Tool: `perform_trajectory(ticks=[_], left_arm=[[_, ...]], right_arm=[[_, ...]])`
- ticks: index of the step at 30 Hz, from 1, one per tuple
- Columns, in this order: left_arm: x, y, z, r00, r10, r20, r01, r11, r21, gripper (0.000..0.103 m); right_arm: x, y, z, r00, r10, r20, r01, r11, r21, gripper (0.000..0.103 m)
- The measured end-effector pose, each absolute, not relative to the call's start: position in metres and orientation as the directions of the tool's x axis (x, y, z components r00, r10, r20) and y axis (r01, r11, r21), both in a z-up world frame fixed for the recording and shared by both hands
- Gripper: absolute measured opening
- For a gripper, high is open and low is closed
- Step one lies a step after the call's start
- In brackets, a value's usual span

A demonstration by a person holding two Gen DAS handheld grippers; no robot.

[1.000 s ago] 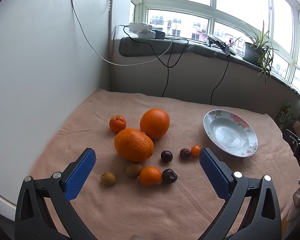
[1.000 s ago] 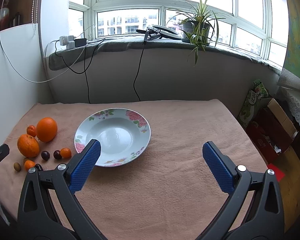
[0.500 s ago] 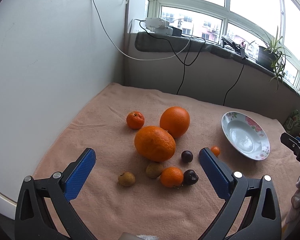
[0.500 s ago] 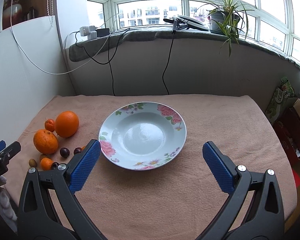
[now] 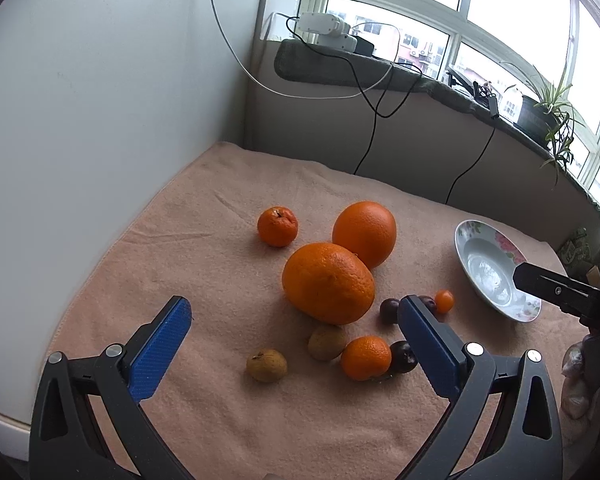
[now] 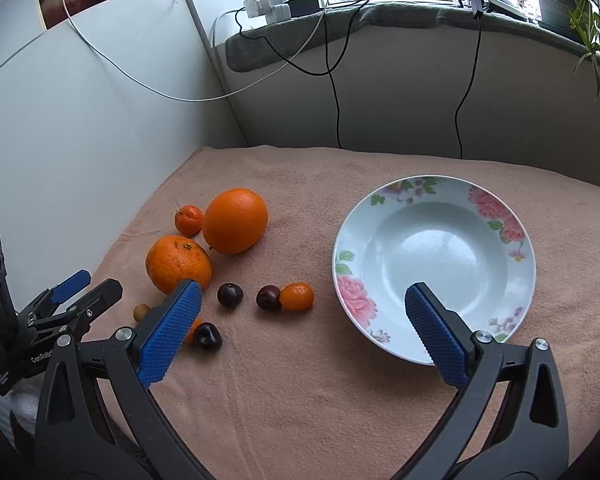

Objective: Organize fruits
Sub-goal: 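Move the right tool to the large orange and close around it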

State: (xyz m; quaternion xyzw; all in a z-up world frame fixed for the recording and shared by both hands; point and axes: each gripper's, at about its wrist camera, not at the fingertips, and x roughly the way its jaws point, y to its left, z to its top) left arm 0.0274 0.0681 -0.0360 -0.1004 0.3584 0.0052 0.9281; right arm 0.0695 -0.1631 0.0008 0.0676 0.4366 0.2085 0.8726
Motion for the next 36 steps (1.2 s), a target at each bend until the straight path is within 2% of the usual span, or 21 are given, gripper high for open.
perform_trajectory(ticks=[10, 12, 16, 21, 29, 36], left_arm=[[0.049, 0.070, -0.048, 0.709, -0.145, -0.690, -0.021, 0.974, -0.226, 0.101], [0.052, 0.069, -0.050, 0.704, -0.151, -0.694, -0.013, 0.974, -0.225, 0.096], [0.057, 0.070, -0.055, 0.694, -0.165, -0.701, 0.001, 0.974, -0.229, 0.095], [0.062, 0.071, -0.058, 0.684, -0.188, -0.705, 0.019, 0.971, -0.240, 0.088], [0.067, 0.075, -0.064, 0.669, -0.229, -0.707, 0.034, 0.960, -0.279, 0.078], [0.071, 0.078, -0.065, 0.658, -0.272, -0.702, 0.049, 0.946, -0.320, 0.074]], right_arm=[[0.104, -0.117, -0.017, 0.379, 0.520, -0.765, -0.375, 0.843, 0.387, 0.103], [0.112, -0.109, -0.022, 0.350, 0.537, -0.768, -0.377, 0.831, 0.410, 0.103], [0.120, -0.094, -0.031, 0.293, 0.569, -0.768, -0.389, 0.805, 0.448, 0.103], [0.127, -0.074, -0.039, 0.221, 0.615, -0.757, -0.407, 0.763, 0.502, 0.103], [0.140, -0.060, -0.056, 0.142, 0.653, -0.744, -0.385, 0.728, 0.566, 0.096], [0.144, -0.050, -0.068, 0.085, 0.674, -0.733, -0.363, 0.707, 0.607, 0.093]])
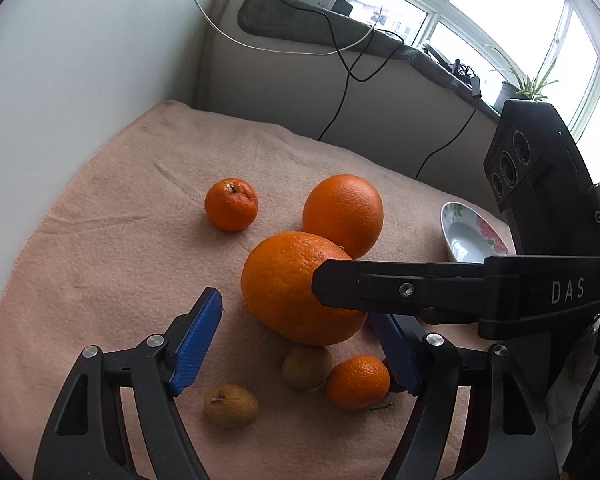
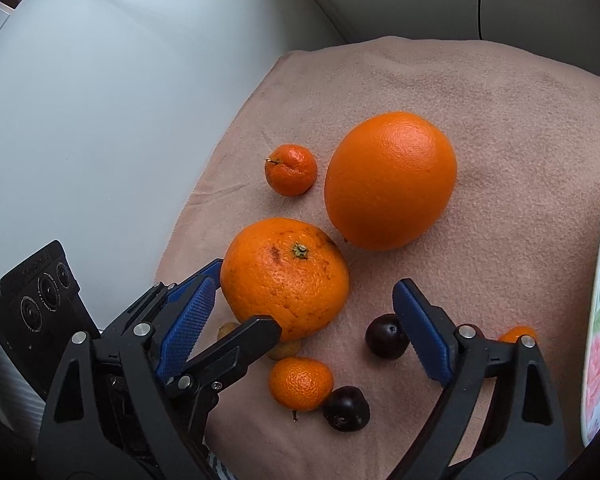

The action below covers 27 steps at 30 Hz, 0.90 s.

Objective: Organize fruits
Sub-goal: 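Move the right tool to the large orange and close around it, then lift the large orange with the right tool and carry it over the plate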

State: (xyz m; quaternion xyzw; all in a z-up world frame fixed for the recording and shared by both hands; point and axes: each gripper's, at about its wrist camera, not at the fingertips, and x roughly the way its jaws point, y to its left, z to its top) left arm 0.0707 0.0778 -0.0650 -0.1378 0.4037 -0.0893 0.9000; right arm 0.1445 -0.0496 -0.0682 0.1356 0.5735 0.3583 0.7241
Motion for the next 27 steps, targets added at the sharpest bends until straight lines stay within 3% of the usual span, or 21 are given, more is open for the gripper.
perform_trajectory(ticks=[7, 10, 27], left_arm=[[0.073, 0.079, -0.064, 0.650, -0.302, -0.697, 0.070, 0.937, -0.341, 0.071], [0.071, 0.080, -0.064, 0.646, -0.318, -0.694, 0.079, 0.932, -0.354, 0.067], [0.067, 0.073, -0.057, 0.654, -0.301, -0.694, 0.080, 0.940, -0.333, 0.065]], right_arm=[[0.150, -0.038, -0.075, 0.061, 0.685, -0.726, -0.353, 0.695, 0.627, 0.086], [0.150, -0.035, -0.072, 0.046, 0.694, -0.719, -0.357, 0.684, 0.637, 0.078], [0.141, -0.034, -0.060, 0.072, 0.687, -0.723, -0.368, 0.692, 0.621, 0.077]])
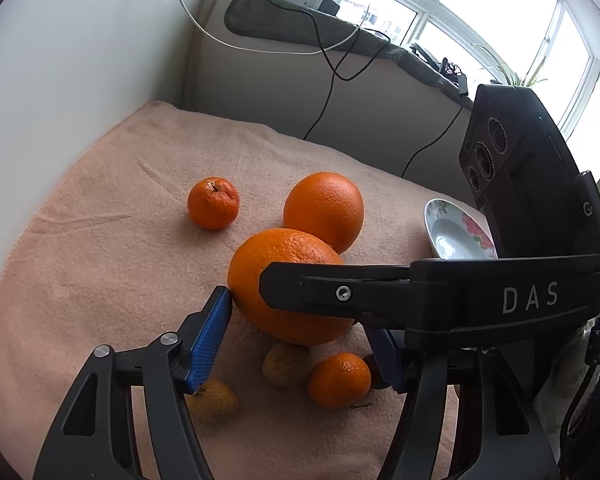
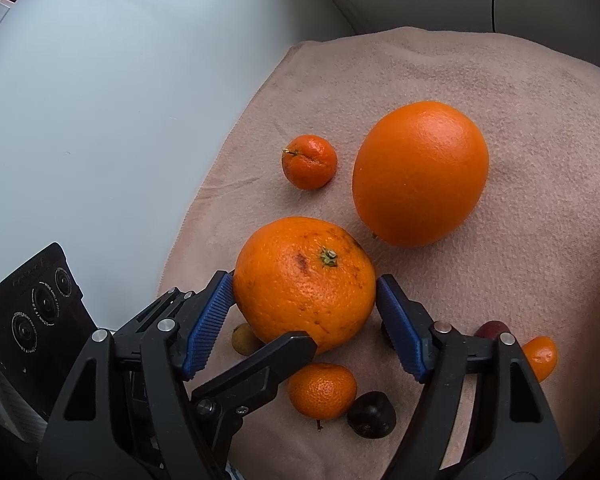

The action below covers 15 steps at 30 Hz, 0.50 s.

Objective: Organize fruits
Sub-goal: 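Lift the large orange with the right tool and carry it over the plate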

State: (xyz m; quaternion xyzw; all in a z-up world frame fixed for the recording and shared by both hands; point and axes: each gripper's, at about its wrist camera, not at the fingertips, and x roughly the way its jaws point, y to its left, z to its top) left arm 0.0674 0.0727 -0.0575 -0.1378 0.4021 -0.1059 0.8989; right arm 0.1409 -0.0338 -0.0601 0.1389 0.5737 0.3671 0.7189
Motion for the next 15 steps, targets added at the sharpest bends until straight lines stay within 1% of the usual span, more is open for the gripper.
perform_trajectory(ticks=[15], left_arm=[[0.065, 0.045, -0.038, 0.680, -0.306, -0.666, 0.121, 0.943, -0.310, 0.065]], right_arm=[[0.131, -0.067, -0.043, 0.128, 0.695, -0.707, -0.372, 0.695, 0.616, 0.076]])
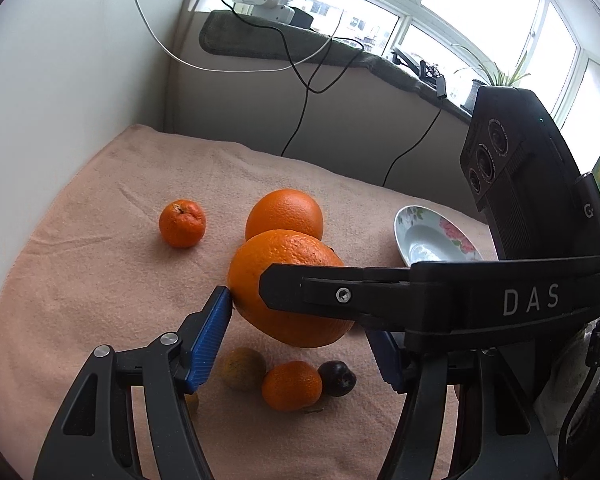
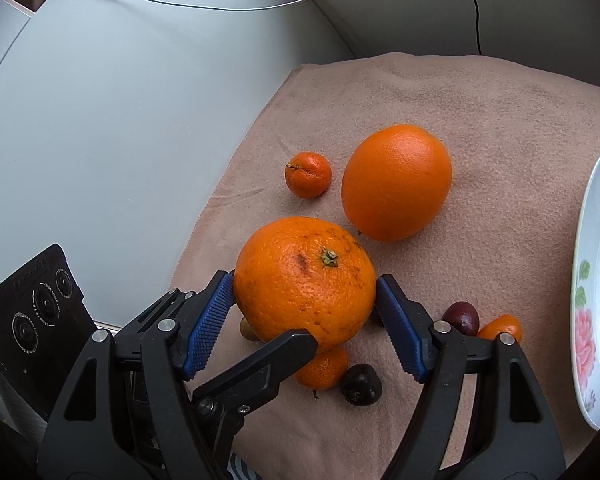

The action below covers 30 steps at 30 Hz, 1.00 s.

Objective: Organize fruits
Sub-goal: 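Lift the large orange with the right tool and carry it over the plate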

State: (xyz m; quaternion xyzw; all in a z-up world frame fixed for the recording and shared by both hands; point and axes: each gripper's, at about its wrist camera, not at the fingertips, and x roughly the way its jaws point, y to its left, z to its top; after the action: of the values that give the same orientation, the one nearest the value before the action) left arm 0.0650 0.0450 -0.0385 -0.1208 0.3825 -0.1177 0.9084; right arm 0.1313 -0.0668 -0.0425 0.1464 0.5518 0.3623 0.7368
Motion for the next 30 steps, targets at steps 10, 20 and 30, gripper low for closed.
perform_trajectory(ticks=[10, 20, 30], left_arm=[[0.071, 0.004, -0.027, 0.682, -0.343, -0.646, 0.191, 0.936, -0.296, 0.065], [0.082, -0.047, -0.028, 0.663, -0.406, -0.628, 0.260, 0.913, -0.315, 0.065], [0.102, -0.096, -0.031, 0.630, -0.465, -0.622, 0.332, 0.886, -0.325, 0.065]], right_arm=[[0.128, -0.117, -0.030, 0.191, 0.686, -0.702, -0.347, 0.716, 0.605, 0.076], [0.127, -0.179, -0.028, 0.255, 0.652, -0.714, -0.288, 0.756, 0.587, 0.076], [0.137, -0.237, -0.032, 0.312, 0.615, -0.724, -0.216, 0.788, 0.577, 0.076]])
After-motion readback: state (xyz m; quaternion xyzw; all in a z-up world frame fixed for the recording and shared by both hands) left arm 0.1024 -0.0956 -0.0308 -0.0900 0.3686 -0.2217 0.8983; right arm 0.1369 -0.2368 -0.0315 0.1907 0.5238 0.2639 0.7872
